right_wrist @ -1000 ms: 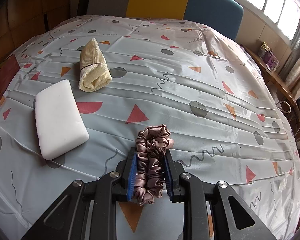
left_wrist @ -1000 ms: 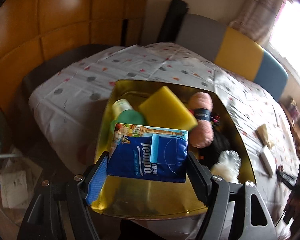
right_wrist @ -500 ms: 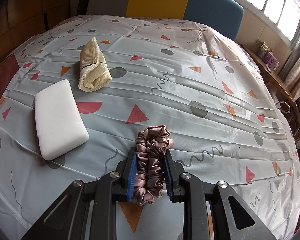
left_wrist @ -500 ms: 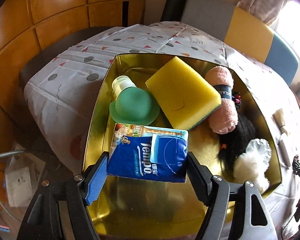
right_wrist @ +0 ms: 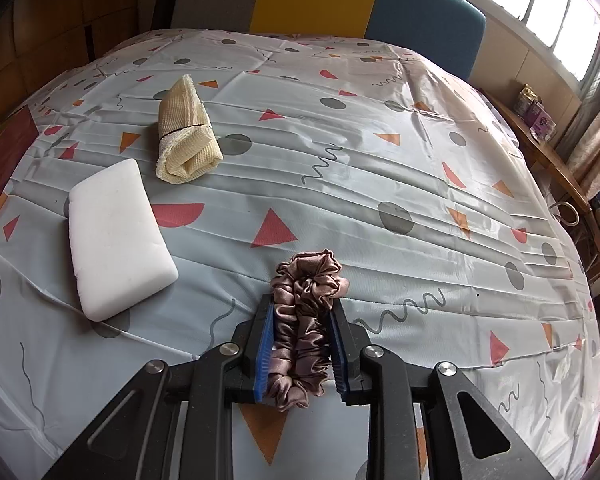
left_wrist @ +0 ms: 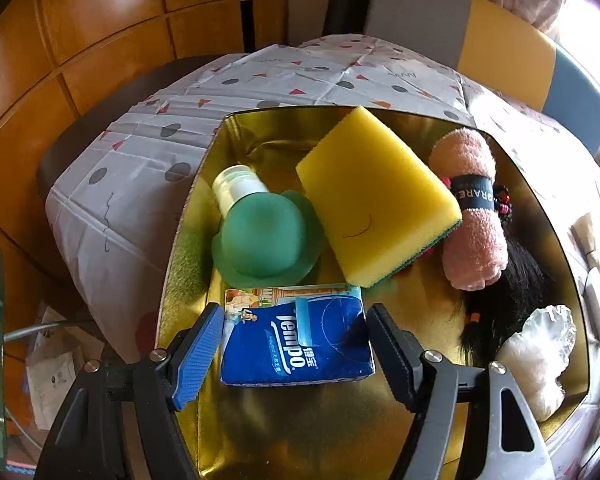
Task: Organize soft objects
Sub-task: 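Lower the Tempo tissue pack into the gold tray and open the left tool, then carry the pink scrunchie into the gold tray and open the right tool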
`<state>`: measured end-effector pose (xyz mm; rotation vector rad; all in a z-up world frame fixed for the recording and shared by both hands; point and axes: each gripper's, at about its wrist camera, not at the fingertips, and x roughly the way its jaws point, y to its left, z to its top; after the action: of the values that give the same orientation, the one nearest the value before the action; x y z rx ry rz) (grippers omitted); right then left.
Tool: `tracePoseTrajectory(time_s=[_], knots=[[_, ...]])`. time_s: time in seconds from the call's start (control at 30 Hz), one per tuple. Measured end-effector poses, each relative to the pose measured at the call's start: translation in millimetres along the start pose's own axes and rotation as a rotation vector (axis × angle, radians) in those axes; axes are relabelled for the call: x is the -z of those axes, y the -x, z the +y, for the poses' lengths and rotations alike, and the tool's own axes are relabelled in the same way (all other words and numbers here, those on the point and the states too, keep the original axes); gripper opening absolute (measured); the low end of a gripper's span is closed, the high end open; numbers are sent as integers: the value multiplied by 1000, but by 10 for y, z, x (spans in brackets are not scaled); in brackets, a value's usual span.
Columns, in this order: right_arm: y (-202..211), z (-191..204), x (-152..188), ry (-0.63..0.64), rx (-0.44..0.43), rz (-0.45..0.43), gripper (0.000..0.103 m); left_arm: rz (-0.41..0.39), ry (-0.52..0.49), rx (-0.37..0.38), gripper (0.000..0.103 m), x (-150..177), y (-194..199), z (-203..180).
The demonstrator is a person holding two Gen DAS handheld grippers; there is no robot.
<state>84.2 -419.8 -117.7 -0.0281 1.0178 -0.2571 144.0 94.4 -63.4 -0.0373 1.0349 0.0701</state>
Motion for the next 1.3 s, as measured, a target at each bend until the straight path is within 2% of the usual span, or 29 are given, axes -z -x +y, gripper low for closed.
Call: tracePoseTrajectory(time_s=[0.27,0.47,0.63,1.3], knots=[[-2,4,-1,1,0,0,27,-57,-34,-42,74,144,149,-18],[-3,-3,5,0,-1,1,27,-145,-28,-37,74,253,398,-62],[-1,-4,8,-2,-2,1,26,-176,-5,-7,74,280,563,-72],[7,6,8,-12,-4,23,23,-201,5,32,74,351,767,-99]])
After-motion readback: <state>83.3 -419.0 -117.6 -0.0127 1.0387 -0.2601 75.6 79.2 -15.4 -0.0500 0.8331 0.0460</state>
